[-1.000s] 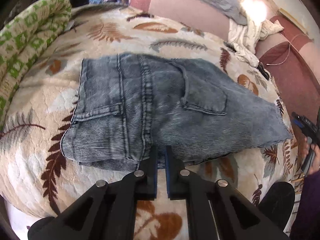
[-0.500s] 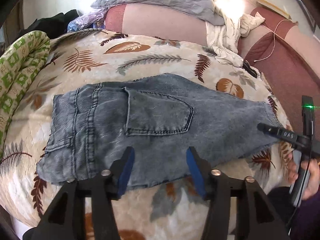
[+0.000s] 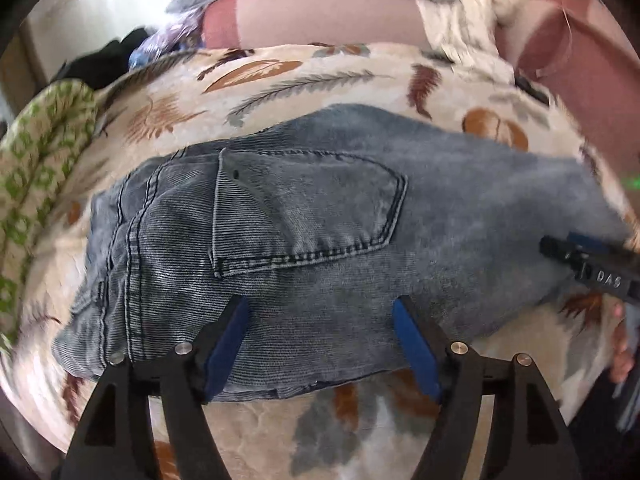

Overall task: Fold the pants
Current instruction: 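Press the folded jeans flat with both open tools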

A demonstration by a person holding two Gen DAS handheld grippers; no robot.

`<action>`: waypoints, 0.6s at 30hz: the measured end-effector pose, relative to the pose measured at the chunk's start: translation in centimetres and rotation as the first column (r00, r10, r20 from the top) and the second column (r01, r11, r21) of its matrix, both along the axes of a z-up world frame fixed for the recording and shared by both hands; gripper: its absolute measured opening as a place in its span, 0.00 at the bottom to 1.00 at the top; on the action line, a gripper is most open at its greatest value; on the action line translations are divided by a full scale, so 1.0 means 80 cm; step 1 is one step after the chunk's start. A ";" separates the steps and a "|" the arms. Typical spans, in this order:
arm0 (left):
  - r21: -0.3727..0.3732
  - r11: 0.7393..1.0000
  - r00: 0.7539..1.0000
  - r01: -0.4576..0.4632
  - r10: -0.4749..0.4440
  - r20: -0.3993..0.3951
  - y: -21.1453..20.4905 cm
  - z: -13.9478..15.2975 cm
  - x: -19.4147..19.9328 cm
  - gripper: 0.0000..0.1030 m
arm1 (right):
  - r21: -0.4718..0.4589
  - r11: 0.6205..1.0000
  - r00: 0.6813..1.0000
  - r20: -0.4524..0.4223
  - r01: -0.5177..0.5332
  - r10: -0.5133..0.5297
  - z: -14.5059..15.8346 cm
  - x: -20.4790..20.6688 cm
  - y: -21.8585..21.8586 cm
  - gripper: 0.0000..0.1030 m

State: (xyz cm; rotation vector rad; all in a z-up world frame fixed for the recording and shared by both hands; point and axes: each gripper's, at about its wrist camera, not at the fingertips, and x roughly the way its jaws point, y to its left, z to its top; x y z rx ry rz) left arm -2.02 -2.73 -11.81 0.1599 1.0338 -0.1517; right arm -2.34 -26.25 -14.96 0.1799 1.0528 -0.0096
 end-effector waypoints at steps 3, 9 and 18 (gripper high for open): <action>0.014 1.000 1.000 -0.001 0.001 0.006 0.002 -0.002 -0.003 0.75 | -0.066 0.997 0.999 -0.025 -0.026 0.025 -0.004 -0.003 0.011 0.71; -0.015 1.000 1.000 -0.025 0.025 0.015 0.014 -0.009 -0.010 0.83 | -0.051 0.999 0.999 -0.053 0.004 -0.007 -0.008 -0.010 0.006 0.73; -0.038 0.999 1.000 -0.009 0.009 0.019 0.019 -0.009 -0.016 0.85 | -0.082 0.997 0.998 -0.057 0.016 -0.021 -0.008 -0.021 0.014 0.73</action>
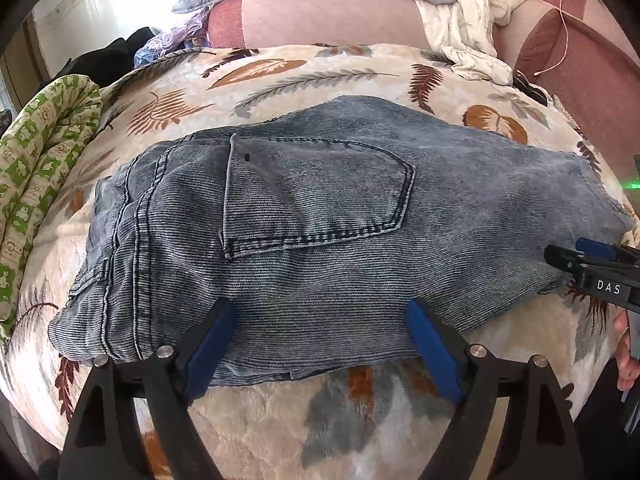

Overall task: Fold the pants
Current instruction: 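Press the folded jeans flat with both open tools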

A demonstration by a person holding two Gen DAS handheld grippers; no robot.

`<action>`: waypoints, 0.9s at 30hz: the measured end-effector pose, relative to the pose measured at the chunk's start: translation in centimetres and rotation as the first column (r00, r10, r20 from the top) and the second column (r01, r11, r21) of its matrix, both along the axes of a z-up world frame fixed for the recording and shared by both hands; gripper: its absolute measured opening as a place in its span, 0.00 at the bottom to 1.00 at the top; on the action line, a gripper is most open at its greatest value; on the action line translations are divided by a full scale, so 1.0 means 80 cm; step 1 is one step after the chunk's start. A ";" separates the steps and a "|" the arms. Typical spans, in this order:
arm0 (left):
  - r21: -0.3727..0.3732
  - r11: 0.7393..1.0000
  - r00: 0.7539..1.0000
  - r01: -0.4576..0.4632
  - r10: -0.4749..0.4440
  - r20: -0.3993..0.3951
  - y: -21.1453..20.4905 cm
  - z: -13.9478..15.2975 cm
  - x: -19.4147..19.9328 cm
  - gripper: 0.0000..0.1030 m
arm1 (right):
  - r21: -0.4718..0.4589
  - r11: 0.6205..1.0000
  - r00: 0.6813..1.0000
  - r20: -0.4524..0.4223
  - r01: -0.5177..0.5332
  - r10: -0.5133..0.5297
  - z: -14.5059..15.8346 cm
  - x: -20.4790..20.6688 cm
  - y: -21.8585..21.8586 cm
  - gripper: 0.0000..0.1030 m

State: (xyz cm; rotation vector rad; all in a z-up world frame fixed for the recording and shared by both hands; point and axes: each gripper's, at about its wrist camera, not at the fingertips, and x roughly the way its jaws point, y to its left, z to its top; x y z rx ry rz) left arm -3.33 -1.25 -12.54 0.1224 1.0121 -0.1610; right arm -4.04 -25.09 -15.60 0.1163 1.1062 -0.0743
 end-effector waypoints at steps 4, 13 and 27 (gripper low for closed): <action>-0.012 1.000 1.000 -0.002 0.002 -0.014 0.003 0.004 0.001 0.85 | 0.001 1.000 1.000 0.012 -0.007 0.007 0.002 -0.004 0.000 0.73; -0.017 0.997 0.996 -0.082 0.082 0.030 0.034 0.033 0.003 0.85 | 0.074 0.995 0.990 0.123 0.064 -0.073 0.028 -0.011 -0.031 0.76; 0.038 0.971 0.971 -0.237 0.238 0.003 0.095 0.007 0.025 0.92 | -0.094 0.972 0.976 0.051 0.215 -0.211 0.009 0.003 -0.057 0.87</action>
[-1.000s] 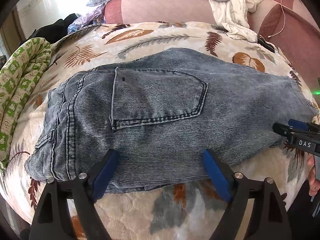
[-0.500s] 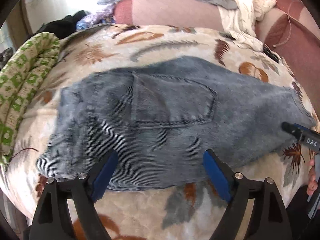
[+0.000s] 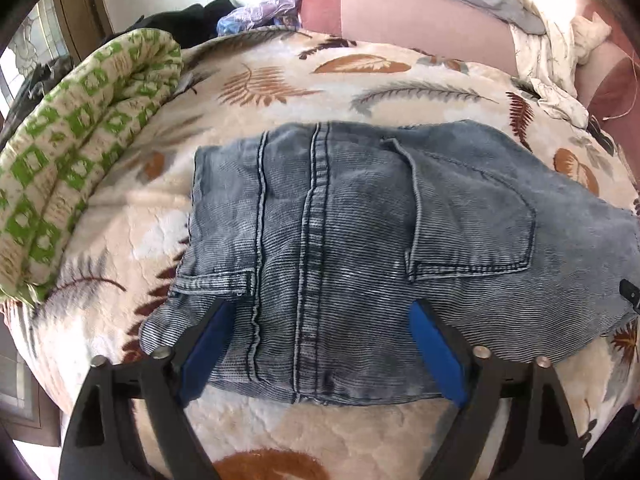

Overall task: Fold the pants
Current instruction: 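Press the folded jeans flat with both open tools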

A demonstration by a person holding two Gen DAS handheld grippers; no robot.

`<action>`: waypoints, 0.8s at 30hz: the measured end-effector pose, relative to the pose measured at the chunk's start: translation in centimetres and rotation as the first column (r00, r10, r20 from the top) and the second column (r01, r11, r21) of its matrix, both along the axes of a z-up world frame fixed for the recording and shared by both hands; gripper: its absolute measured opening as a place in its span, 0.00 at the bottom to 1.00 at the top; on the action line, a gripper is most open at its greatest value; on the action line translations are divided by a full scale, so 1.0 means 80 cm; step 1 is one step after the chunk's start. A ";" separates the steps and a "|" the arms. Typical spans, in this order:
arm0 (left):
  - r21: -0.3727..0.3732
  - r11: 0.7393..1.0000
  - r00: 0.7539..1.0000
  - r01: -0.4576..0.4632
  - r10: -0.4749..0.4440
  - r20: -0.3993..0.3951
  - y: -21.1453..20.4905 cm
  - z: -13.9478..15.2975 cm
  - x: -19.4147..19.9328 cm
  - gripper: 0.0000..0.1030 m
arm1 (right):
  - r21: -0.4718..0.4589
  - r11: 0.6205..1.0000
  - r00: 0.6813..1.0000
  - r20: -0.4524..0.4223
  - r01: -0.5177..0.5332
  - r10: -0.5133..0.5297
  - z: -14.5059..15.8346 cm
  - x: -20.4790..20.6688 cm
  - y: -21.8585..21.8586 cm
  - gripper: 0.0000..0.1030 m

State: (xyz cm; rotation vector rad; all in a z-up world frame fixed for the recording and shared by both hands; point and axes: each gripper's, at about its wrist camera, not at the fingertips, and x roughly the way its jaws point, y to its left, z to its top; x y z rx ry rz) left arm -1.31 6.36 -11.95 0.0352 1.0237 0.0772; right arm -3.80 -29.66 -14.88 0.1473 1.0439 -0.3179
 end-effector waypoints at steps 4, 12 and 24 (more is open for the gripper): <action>-0.016 1.000 1.000 0.002 -0.002 0.019 0.006 -0.007 0.001 1.00 | 0.007 1.000 1.000 0.006 0.017 -0.017 -0.004 -0.006 -0.004 0.93; -0.070 0.995 0.994 0.065 -0.059 0.090 0.014 -0.015 -0.004 1.00 | -0.044 0.998 0.999 0.008 0.036 -0.036 -0.008 -0.002 0.003 0.97; -0.090 0.993 0.993 0.083 -0.074 0.095 0.018 -0.018 -0.002 1.00 | -0.067 0.996 0.998 0.013 0.054 -0.054 -0.012 -0.002 0.006 0.99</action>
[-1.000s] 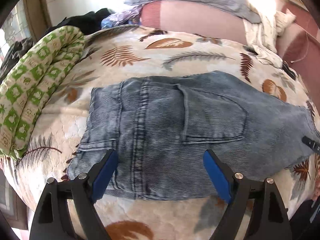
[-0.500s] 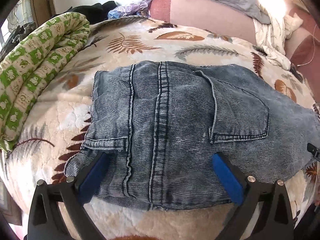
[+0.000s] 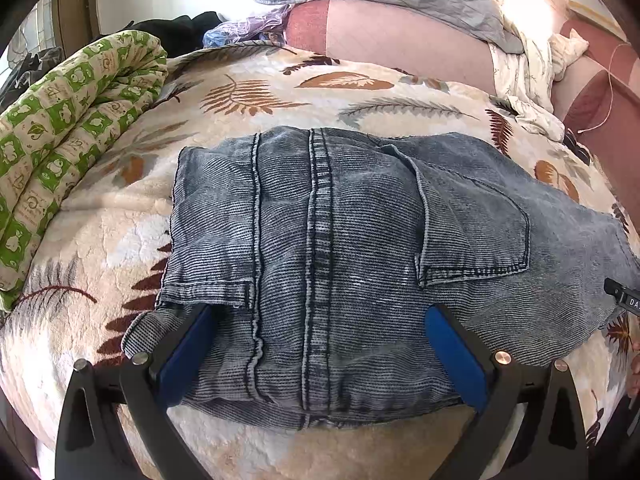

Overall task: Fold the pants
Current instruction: 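Press the folded jeans flat with both open tools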

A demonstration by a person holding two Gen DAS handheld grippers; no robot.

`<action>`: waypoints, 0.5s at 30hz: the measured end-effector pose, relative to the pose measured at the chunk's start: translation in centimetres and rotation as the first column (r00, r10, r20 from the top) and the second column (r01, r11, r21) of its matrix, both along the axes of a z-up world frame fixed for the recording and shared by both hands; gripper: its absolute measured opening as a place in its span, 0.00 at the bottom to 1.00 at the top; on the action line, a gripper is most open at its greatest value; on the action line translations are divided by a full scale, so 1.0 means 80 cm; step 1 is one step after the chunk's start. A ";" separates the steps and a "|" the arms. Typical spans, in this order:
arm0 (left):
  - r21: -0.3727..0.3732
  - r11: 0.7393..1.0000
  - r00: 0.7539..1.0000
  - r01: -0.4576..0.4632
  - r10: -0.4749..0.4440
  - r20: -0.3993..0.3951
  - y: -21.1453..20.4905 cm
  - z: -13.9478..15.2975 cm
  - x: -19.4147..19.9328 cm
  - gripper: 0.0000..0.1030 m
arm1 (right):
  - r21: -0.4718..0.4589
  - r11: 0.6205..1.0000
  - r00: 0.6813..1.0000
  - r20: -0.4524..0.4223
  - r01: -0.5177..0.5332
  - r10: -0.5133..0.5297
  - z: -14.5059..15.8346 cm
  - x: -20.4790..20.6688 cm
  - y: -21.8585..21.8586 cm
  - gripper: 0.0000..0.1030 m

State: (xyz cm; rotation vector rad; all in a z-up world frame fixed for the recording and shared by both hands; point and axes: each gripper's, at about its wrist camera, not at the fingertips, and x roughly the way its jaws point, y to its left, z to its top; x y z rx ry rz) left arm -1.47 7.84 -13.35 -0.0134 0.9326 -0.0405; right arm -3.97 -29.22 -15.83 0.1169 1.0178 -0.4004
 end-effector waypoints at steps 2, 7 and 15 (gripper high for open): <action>0.001 1.000 1.000 0.002 -0.002 0.009 0.000 -0.001 -0.002 1.00 | 0.002 1.000 1.000 0.001 0.007 -0.007 0.000 -0.001 0.000 0.99; -0.006 1.000 1.000 0.020 -0.020 -0.005 0.002 0.003 -0.008 1.00 | 0.034 0.999 1.000 -0.014 0.022 -0.021 -0.001 -0.005 -0.002 0.99; 0.025 1.000 0.998 -0.006 0.004 0.061 0.007 0.029 -0.025 1.00 | 0.032 0.999 1.000 -0.019 -0.013 0.014 0.028 -0.008 0.009 0.99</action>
